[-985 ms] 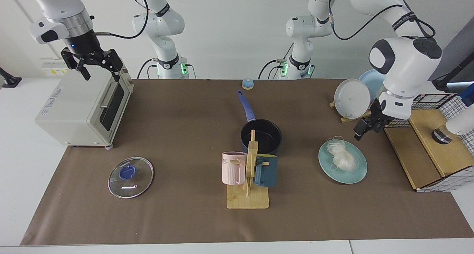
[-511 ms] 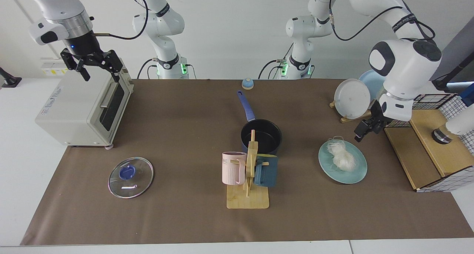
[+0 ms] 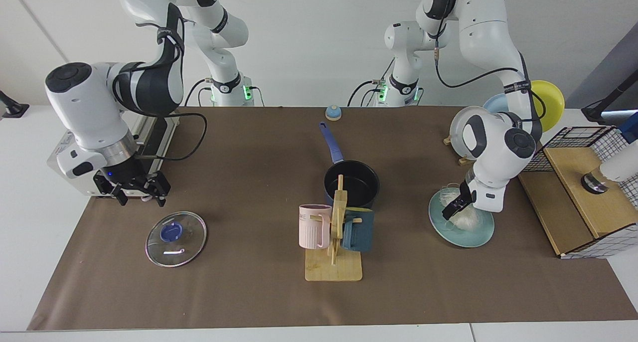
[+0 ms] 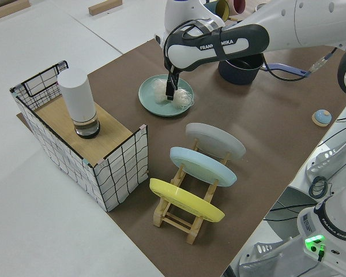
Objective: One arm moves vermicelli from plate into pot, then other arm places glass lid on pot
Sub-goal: 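Lower the left gripper onto the vermicelli while the right gripper reaches the lid, then lift the vermicelli with the left gripper and carry it over the saucepan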
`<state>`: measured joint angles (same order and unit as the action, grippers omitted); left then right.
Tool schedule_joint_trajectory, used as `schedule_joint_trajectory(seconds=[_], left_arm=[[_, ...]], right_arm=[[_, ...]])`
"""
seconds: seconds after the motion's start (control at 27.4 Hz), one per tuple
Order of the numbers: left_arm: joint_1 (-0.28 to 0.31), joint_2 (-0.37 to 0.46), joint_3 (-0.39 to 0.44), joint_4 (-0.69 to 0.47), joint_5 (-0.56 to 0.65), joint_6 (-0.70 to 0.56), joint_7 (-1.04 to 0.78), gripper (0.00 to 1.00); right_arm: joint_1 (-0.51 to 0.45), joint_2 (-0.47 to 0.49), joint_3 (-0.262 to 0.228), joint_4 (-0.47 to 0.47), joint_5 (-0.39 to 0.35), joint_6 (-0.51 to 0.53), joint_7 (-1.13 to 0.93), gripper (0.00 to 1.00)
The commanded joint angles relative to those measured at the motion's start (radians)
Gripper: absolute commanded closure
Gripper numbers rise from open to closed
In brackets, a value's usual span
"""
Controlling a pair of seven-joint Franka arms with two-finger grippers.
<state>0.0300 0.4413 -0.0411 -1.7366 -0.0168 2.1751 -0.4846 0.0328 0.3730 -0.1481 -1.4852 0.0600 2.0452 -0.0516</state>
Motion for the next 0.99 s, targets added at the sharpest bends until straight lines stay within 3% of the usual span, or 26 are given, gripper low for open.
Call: schedule_joint_trajectory(seconds=[0.0,0.29,0.44,0.51,0.55,0.58,0.66,0.69,0.8,0.95], left_arm=[[-0.002,-0.012,0.006,-0.047,0.02,0.051,0.063,0.0],[0.007,0.005,0.006,-0.041,0.057,0.084,0.067,0.0],[0.01,0.016,0.006,-0.04,0.057,0.112,0.063,0.03],[0.008,0.019,0.006,-0.038,0.057,0.112,0.06,0.19],[0.008,0.019,0.006,-0.038,0.057,0.112,0.06,0.32],[0.008,0.02,0.006,-0.038,0.057,0.111,0.06,0.58],[0.007,0.02,0.006,-0.032,0.057,0.104,0.06,0.95],[0.005,0.02,0.006,-0.026,0.055,0.098,0.06,1.0],[0.005,0.019,0.004,0.008,0.043,0.057,0.057,1.0],[0.005,0.007,0.001,0.103,0.043,-0.096,0.055,1.0]], right_arm=[[-0.007,0.078,0.007,0.031,0.04,0.084,-0.043,0.0],[-0.005,0.173,0.01,0.029,0.05,0.205,-0.099,0.0],[0.003,0.188,0.013,0.023,0.061,0.214,-0.094,0.0],[0.003,0.21,0.015,0.023,0.064,0.225,-0.097,0.0],[0.003,0.214,0.016,0.022,0.066,0.23,-0.099,0.0],[0.003,0.222,0.016,0.02,0.072,0.233,-0.102,0.0],[0.006,0.227,0.018,0.007,0.073,0.234,-0.108,0.0],[0.007,0.227,0.018,-0.001,0.073,0.236,-0.12,0.0],[0.012,0.231,0.018,-0.009,0.075,0.236,-0.152,0.0],[0.012,0.233,0.018,-0.032,0.076,0.236,-0.159,0.0]])
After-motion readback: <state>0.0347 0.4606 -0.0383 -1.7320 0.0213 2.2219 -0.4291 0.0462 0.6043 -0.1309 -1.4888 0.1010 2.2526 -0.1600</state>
